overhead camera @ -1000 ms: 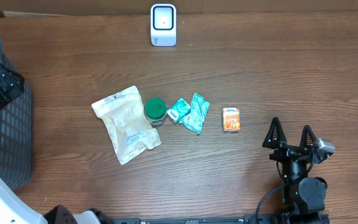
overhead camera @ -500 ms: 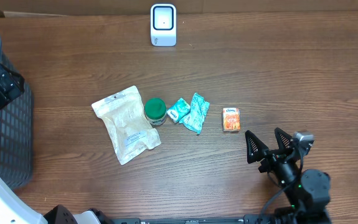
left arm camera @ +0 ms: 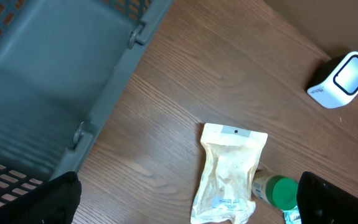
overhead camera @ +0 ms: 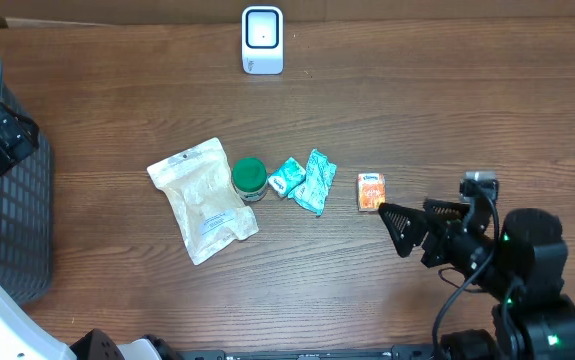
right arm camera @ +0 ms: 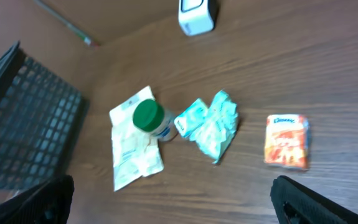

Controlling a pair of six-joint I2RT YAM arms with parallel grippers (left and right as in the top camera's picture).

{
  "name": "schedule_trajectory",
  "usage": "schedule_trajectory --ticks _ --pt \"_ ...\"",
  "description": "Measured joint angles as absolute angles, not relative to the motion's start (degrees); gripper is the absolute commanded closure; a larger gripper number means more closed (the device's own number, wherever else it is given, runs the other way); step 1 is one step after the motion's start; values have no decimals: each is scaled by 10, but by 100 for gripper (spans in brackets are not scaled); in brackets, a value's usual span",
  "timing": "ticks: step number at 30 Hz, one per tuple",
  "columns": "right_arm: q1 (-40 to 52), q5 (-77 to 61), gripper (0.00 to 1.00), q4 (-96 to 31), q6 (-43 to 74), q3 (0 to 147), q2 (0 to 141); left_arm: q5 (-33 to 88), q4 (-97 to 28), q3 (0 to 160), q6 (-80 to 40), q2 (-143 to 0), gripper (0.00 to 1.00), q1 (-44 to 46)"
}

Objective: Scan the item barcode
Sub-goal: 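Move the right gripper over the Kleenex pack and lower to grasp it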

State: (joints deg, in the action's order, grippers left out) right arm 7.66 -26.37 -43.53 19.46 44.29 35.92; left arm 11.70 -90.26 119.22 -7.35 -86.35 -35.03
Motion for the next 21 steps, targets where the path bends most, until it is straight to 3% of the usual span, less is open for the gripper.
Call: schedule_trajectory --ticks 12,21 --pt "77 -300 4 -458 195 443 417 117 -903 1192 -74 -863 0 -350" --pt "77 -293 0 -597 173 554 535 117 -903 1192 -74 -863 0 -350"
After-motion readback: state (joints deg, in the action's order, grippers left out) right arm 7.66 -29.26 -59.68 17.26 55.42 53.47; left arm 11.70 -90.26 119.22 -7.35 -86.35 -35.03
